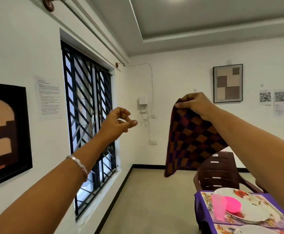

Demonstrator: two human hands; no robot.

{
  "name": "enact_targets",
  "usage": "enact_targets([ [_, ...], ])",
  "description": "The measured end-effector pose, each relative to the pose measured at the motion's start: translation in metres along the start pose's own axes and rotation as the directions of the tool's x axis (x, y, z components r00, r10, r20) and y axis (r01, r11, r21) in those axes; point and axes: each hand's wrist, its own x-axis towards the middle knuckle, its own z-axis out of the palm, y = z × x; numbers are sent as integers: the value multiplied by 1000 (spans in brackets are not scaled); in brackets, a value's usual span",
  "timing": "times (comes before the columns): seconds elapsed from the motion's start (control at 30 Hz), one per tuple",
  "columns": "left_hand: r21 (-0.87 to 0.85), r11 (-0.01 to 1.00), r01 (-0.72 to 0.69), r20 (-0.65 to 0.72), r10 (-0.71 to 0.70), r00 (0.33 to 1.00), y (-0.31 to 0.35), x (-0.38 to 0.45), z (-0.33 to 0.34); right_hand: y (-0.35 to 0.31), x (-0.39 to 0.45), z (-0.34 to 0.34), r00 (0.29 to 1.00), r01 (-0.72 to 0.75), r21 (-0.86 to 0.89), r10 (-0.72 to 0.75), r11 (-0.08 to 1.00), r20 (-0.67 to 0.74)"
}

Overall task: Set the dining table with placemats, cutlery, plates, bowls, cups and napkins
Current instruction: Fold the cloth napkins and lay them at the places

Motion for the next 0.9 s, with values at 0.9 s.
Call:
enact_targets([
  [0.9,594,783,184,289,-421,860,-20,-1,-33,25,-14,-8,986,16,-132,6,991,165],
])
